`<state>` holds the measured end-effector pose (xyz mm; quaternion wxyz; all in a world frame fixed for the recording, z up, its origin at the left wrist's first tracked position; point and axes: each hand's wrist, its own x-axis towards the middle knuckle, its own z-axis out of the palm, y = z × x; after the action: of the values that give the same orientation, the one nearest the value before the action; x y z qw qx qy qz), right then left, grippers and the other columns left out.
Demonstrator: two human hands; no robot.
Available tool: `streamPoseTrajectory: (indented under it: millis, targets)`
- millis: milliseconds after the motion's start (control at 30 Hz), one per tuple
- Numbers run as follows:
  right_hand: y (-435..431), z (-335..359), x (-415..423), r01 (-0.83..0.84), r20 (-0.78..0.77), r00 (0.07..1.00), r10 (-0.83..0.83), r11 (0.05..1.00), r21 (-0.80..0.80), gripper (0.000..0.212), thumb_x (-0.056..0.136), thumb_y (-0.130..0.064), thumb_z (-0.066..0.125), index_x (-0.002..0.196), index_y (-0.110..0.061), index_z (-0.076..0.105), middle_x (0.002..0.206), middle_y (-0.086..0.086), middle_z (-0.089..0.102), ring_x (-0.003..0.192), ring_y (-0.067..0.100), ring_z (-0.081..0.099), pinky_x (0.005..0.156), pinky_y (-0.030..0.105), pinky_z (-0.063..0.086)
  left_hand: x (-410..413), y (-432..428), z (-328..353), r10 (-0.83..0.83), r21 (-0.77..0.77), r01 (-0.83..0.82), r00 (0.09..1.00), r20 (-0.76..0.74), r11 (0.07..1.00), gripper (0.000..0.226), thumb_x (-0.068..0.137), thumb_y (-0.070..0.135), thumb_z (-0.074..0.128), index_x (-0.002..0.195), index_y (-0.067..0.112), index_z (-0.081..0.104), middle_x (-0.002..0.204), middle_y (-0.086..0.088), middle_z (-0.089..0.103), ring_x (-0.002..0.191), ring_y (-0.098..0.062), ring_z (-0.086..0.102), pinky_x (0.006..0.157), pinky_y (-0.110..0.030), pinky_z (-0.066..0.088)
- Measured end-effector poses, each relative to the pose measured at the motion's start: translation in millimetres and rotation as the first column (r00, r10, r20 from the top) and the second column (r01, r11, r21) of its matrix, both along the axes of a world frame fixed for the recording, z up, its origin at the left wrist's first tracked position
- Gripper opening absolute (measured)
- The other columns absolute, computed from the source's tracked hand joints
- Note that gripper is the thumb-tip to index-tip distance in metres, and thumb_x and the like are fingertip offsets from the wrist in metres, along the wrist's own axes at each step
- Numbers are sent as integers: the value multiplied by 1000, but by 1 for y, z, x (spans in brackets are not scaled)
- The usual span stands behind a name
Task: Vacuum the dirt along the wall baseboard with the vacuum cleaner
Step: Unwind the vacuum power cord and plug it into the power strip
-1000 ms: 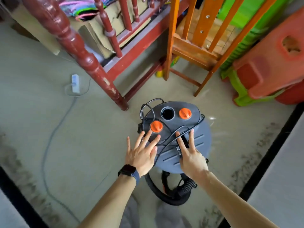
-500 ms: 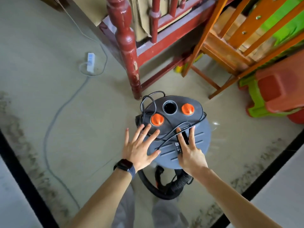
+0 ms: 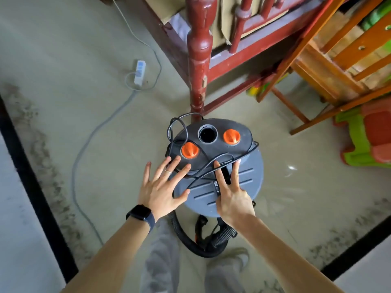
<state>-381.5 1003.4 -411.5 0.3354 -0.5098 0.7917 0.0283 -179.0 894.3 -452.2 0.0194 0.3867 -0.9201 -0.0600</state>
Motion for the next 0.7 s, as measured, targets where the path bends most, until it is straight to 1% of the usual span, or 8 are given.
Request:
streamPoseTrajectory:
  millis: [133, 233, 300, 400, 467, 533, 633, 700]
  targets:
    - [-25, -1, 20, -67, -26, 997, 66, 998, -22, 104, 94, -10, 50, 155, -48, -26, 158, 13, -46, 121, 43, 60, 60, 36, 44, 25, -15, 0, 64, -8, -64, 998, 22, 998, 72, 84, 64, 52, 150, 43, 35, 161, 8, 30, 147, -19, 29, 116, -61, 17]
    - [-49, -1, 37, -118, -27, 993, 118, 993, -23, 108, 93, -10, 54, 154, -48, -27, 147, 7, -59, 125, 41, 56, 62, 37, 46, 48, -28, 0, 105, -24, -104, 994, 31, 994, 73, 83, 64, 52, 150, 43, 35, 160, 7, 32, 147, -19, 29, 115, -61, 18]
    - [-68, -1, 46, -155, -17, 988, 155, 988, -27, 109, 92, -12, 58, 155, -47, -24, 147, 6, -60, 128, 40, 55, 67, 39, 50, 61, -36, -1, 149, -47, -148, 989, 13, 988, 73, 82, 64, 53, 150, 42, 37, 159, 6, 35, 146, -19, 31, 114, -61, 20]
    - [-87, -2, 61, -206, 9, 978, 206, 978, -33, 106, 93, -16, 59, 155, -48, -22, 154, 13, -51, 127, 41, 55, 73, 42, 55, 75, -51, -1, 200, -60, -200, 980, -3, 978, 72, 82, 63, 51, 149, 41, 39, 157, 5, 38, 145, -20, 34, 113, -61, 20]
    - [-93, 0, 73, -213, 17, 977, 213, 977, -16, 102, 96, -17, 54, 153, -51, -24, 152, 13, -52, 130, 41, 53, 78, 44, 57, 83, -63, 1, 183, -61, -182, 983, 10, 981, 70, 82, 62, 51, 148, 40, 40, 156, 3, 39, 144, -22, 36, 112, -61, 21]
    - [-97, 2, 86, -198, -6, 980, 198, 980, 15, 102, 97, -16, 52, 151, -51, -26, 149, 13, -56, 128, 40, 56, 80, 44, 58, 92, -70, 3, 160, -49, -159, 987, 21, 986, 69, 83, 62, 51, 148, 39, 40, 156, 3, 39, 143, -22, 36, 112, -61, 20]
    - [-99, 5, 100, -208, -30, 977, 210, 977, 55, 108, 95, -11, 53, 150, -50, -31, 142, 13, -63, 116, 40, 64, 71, 40, 56, 106, -71, 3, 143, -39, -142, 990, 15, 989, 67, 84, 61, 53, 146, 39, 42, 155, 1, 41, 143, -24, 38, 112, -61, 22]
    - [-99, 6, 107, -233, -40, 971, 235, 971, 55, 110, 94, -11, 53, 150, -49, -33, 141, 13, -63, 118, 40, 63, 66, 38, 52, 116, -66, 5, 151, -28, -150, 988, 19, 988, 67, 84, 61, 54, 146, 39, 43, 155, 1, 42, 142, -25, 39, 112, -61, 23]
